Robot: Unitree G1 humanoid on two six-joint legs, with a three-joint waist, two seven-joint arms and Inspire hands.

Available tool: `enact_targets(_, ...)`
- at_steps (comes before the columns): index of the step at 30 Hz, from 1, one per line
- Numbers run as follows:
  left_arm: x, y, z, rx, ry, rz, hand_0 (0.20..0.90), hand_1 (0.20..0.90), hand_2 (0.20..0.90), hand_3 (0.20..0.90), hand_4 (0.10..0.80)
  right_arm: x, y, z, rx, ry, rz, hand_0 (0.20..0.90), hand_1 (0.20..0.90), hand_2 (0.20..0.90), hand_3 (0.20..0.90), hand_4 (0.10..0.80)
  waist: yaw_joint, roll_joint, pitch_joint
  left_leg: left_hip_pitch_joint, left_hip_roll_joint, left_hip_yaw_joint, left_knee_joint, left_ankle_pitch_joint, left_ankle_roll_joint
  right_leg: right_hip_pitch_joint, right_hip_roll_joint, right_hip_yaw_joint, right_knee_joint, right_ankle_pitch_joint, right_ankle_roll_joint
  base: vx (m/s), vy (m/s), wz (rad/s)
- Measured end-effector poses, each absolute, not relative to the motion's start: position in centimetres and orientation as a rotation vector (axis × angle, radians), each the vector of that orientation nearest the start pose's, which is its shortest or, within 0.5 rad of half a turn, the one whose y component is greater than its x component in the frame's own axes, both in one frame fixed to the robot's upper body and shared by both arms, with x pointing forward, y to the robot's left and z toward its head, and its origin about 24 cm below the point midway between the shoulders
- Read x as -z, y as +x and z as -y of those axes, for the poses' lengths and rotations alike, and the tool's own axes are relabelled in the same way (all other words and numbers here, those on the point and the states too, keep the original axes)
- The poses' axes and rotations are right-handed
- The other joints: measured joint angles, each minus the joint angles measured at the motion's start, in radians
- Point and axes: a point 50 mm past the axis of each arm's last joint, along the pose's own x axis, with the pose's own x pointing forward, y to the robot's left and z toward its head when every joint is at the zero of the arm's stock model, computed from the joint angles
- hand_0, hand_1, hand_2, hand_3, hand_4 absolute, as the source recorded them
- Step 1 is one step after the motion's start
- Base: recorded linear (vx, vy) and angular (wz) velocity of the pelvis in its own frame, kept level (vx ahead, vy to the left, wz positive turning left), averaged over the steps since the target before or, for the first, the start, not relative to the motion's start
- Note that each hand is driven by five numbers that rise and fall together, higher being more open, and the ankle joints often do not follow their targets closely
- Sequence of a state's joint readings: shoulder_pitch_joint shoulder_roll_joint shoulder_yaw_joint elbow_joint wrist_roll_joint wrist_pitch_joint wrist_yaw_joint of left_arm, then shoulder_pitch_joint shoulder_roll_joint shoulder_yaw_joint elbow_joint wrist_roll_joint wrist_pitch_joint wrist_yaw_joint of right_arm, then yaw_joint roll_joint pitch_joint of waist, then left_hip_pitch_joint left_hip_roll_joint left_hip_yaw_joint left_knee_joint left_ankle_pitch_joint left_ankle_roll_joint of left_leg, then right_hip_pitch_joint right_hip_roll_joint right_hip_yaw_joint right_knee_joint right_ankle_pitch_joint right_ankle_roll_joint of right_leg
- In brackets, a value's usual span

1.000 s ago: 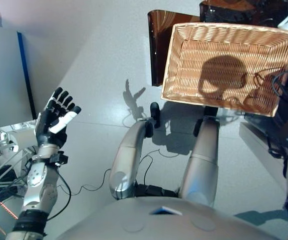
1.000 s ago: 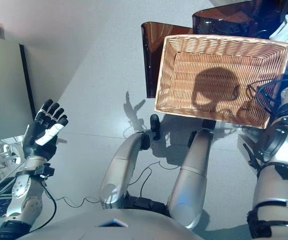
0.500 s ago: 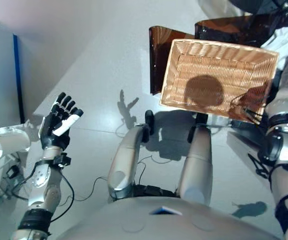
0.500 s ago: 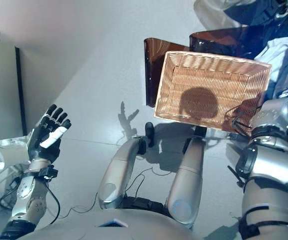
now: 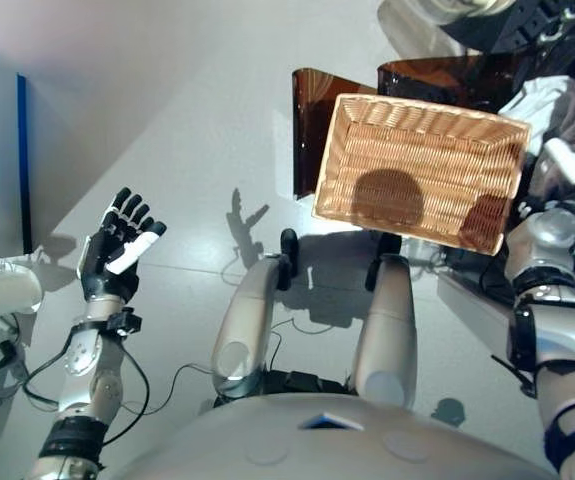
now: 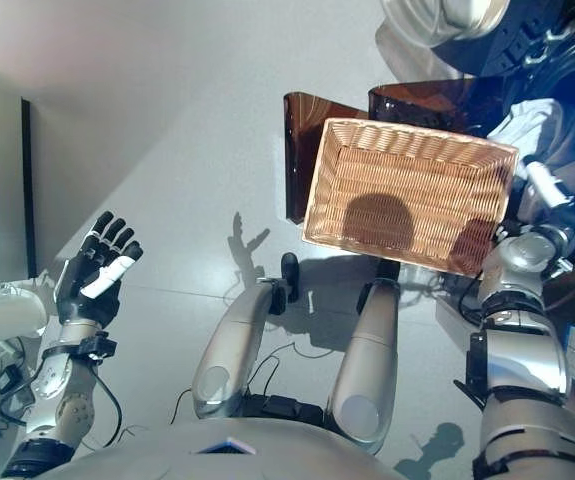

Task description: Pick up the clothes and place them into the washing machine

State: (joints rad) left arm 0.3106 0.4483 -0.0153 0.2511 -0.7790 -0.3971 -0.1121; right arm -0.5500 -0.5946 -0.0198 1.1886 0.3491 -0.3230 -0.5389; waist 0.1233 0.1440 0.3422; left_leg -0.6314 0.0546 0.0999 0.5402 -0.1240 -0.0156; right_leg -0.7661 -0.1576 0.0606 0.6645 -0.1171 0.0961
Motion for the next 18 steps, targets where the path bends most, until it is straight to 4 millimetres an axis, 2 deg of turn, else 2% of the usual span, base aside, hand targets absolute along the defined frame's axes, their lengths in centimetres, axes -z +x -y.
enact_targets(4, 1.8, 16.3, -27.7, -0.228, -0.267, -0.105, 0.900, 0.900, 0.900, 0.900, 0.800, -2.4, 28.0, 35.5, 0.884, -0.272, -0.218, 0.900, 0.900, 0.900, 0.900, 0.800, -0.003, -0.005, -0.002, 0.059, 0.003, -0.011, -0.036, 0.009, -0.005, 0.065, 0.003, -0.017, -0.037, 0.006, -0.009, 0.083, 0.003, 0.01)
enact_targets(8, 2.2, 15.9, -27.6, -0.247, -0.285, -0.115, 0.900, 0.900, 0.900, 0.900, 0.800, 1.8, 26.0, 32.9, 0.808, -0.295, -0.333, 0.900, 0.900, 0.900, 0.900, 0.800, -0.004, -0.037, -0.023, 0.174, 0.007, -0.016, -0.109, 0.014, -0.014, 0.182, 0.007, -0.036, -0.105, 0.007, -0.012, 0.128, 0.003, -0.04)
enact_targets(12, 2.8, 15.7, -27.3, -0.260, -0.294, -0.130, 0.900, 0.900, 0.900, 0.900, 0.800, 4.7, 24.2, 30.6, 0.732, -0.305, -0.416, 0.900, 0.900, 0.900, 0.900, 0.800, -0.020, -0.065, -0.040, 0.261, 0.007, -0.015, -0.163, 0.020, -0.009, 0.284, 0.006, -0.054, -0.181, 0.024, -0.005, 0.065, 0.008, 0.00)
enact_targets(18, 3.5, 15.3, -27.4, -0.275, -0.281, -0.162, 0.900, 0.900, 0.900, 0.900, 0.800, 5.9, 22.6, 30.5, 0.646, -0.303, -0.456, 0.900, 0.900, 0.900, 0.900, 0.800, -0.031, -0.070, -0.042, 0.329, 0.002, -0.018, -0.218, 0.032, 0.005, 0.377, 0.000, -0.072, -0.275, 0.057, 0.008, 0.055, 0.013, 0.01)
